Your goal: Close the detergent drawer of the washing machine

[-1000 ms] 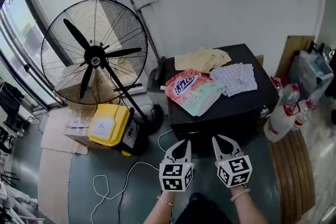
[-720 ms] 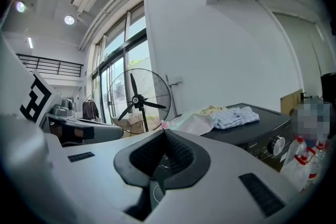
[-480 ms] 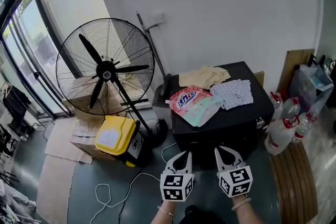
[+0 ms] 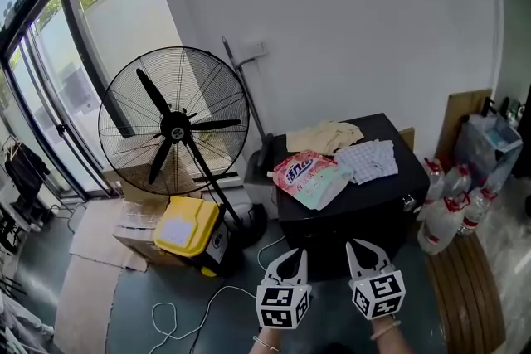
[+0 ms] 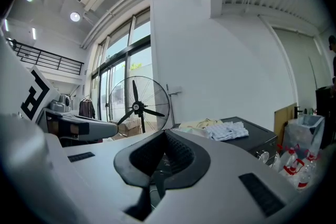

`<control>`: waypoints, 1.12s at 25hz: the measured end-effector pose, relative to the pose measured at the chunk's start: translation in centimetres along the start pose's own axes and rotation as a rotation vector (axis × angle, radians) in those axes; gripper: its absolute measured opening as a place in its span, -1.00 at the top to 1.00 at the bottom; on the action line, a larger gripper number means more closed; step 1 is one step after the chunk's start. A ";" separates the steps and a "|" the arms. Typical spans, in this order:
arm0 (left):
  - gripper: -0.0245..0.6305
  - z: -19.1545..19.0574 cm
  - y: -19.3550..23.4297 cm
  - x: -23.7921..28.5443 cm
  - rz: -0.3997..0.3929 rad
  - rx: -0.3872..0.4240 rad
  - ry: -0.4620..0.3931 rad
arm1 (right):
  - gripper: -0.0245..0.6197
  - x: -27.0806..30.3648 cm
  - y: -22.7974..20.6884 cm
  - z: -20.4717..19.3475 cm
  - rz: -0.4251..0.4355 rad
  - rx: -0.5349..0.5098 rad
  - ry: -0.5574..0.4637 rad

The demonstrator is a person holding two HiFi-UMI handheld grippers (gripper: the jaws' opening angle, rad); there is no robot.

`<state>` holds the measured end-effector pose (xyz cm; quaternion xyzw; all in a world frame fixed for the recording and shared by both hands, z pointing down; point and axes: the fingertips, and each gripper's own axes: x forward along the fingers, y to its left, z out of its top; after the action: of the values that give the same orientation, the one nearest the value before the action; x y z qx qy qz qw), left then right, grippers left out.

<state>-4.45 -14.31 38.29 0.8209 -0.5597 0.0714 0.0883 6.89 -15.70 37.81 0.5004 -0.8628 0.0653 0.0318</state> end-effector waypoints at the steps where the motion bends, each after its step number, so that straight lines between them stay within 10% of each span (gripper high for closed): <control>1: 0.88 0.1 0.2 -0.4 -0.001 -0.001 -0.004 | 0.85 -0.1 0.3 0.2 -0.004 -0.004 -0.001; 28: 0.88 5.4 0.9 -9.3 -0.050 0.082 -0.111 | 0.85 -5.4 8.1 7.6 0.004 -0.129 -0.090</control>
<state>-8.54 -7.43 31.04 0.8401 -0.5399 0.0463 0.0252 2.66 -8.16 29.02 0.4979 -0.8668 -0.0129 0.0251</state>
